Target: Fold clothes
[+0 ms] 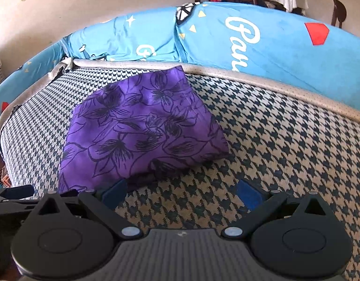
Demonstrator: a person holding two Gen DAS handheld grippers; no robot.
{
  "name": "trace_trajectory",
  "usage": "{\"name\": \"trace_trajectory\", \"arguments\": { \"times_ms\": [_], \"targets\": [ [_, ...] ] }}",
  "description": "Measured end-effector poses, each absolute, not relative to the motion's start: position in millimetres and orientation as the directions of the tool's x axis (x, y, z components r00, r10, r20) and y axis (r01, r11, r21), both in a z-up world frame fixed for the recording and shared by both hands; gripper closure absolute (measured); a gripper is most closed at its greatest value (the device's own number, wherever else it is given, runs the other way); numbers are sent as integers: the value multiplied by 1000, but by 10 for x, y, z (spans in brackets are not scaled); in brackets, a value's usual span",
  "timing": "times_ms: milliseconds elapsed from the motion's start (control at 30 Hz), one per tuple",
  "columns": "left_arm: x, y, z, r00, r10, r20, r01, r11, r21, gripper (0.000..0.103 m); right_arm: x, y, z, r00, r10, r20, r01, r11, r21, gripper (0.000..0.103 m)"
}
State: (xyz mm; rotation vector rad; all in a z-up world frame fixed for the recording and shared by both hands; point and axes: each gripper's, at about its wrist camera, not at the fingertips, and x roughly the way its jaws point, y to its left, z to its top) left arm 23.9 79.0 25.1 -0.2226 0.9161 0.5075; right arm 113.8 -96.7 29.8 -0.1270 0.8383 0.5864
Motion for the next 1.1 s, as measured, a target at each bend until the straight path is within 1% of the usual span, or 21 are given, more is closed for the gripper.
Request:
{"name": "trace_trajectory", "arguments": {
  "times_ms": [1100],
  "targets": [
    [227,702,220,495,327,-805,-500,865,44,0,1131,-976,335,518,446,-730,-546,829,119,1]
  ]
}}
